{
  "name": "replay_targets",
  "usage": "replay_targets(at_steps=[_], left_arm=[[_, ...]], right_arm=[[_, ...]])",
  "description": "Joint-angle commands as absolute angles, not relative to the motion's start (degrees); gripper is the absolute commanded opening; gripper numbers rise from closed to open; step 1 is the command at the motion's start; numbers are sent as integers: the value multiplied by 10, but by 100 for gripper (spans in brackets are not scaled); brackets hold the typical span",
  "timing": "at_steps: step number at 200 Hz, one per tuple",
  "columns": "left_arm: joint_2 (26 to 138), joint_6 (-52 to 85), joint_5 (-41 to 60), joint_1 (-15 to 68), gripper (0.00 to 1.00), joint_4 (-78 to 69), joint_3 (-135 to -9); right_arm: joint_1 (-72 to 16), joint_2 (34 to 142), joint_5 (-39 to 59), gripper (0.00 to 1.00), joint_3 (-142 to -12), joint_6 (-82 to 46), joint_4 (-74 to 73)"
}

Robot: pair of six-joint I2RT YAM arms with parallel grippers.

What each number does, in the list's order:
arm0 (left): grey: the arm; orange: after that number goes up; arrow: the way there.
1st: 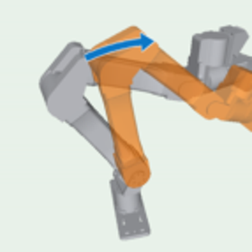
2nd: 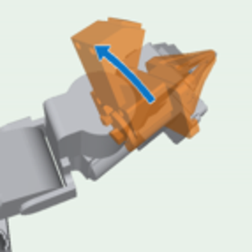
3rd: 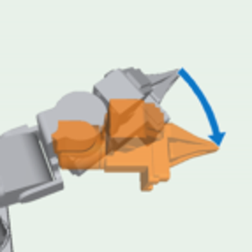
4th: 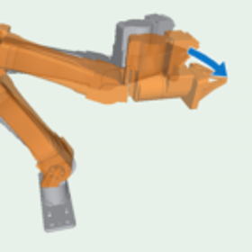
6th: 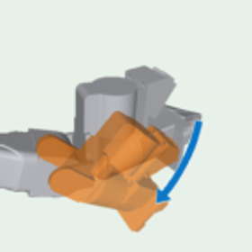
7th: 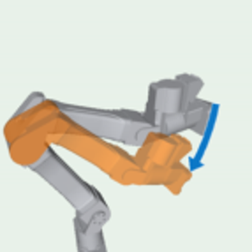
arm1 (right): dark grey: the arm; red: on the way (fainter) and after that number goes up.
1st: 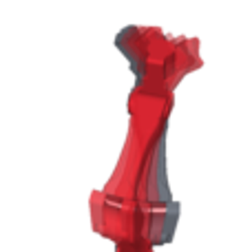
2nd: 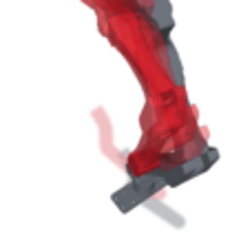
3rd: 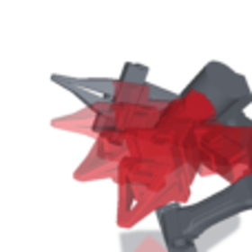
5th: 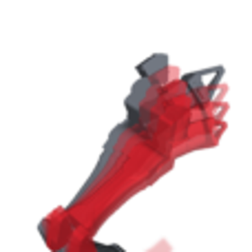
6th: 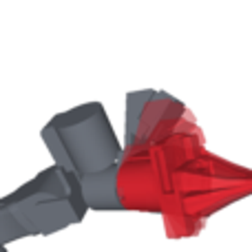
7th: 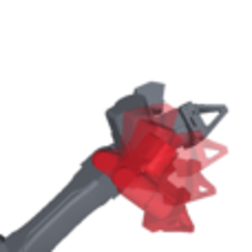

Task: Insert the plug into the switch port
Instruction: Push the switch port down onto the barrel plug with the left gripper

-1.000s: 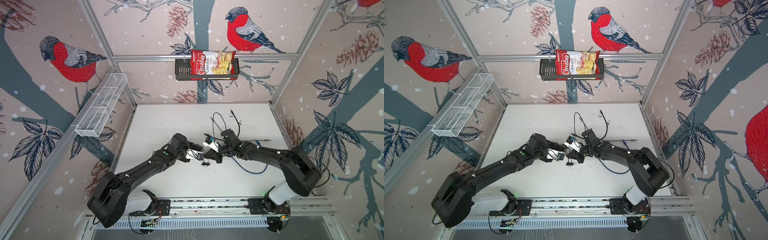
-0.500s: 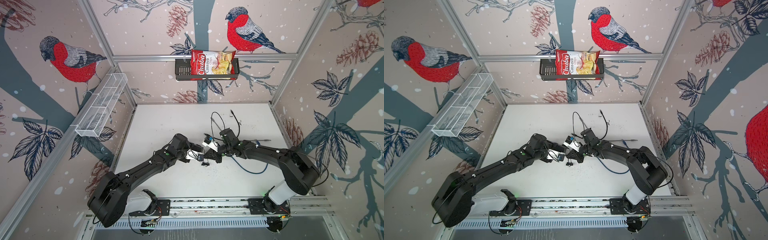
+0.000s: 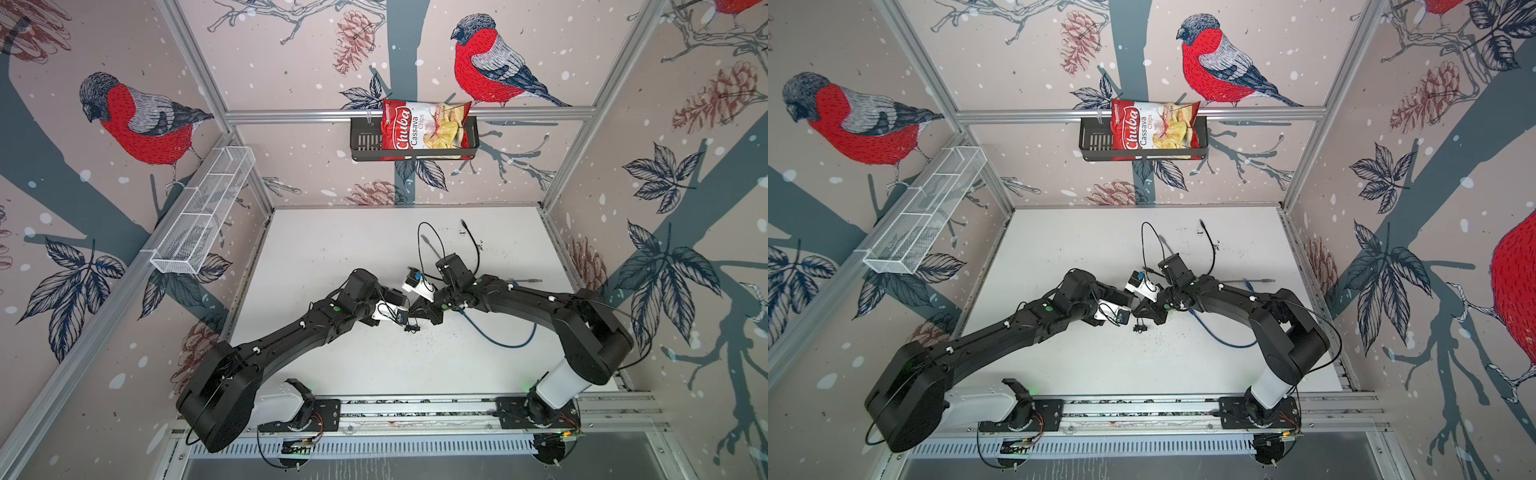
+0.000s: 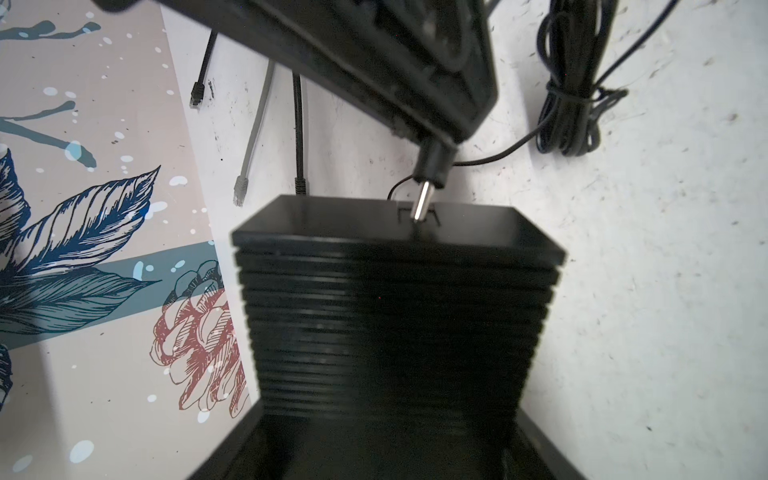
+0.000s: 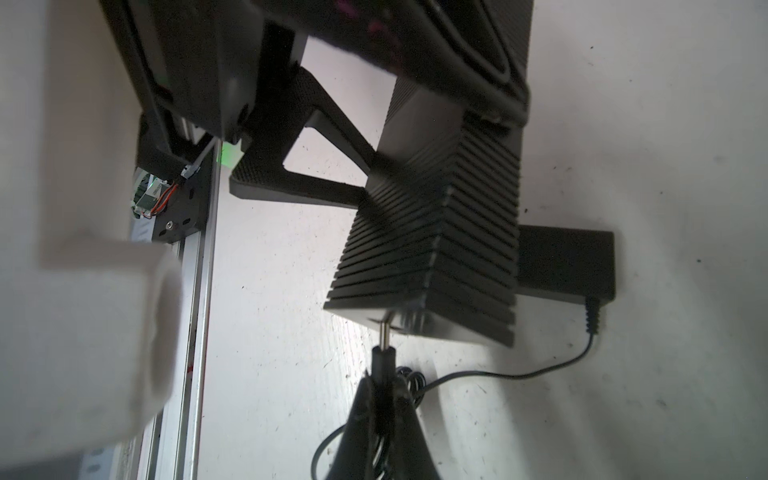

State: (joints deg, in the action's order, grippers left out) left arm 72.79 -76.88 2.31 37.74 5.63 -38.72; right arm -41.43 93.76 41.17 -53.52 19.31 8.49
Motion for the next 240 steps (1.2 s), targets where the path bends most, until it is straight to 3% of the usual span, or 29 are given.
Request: replay_targets(at_steps=[1,165,240], left_arm=[[729,-779,47,384,46,55,-389],[730,-744,91,423,44,-2,-385],[730,-769,83,431,44,0,-377]], right_arm=[[-411,934,407,0,-546,189,52],[-406,957,401,0,-571,119,-46],[-395,963,428,0,-614,191,41]])
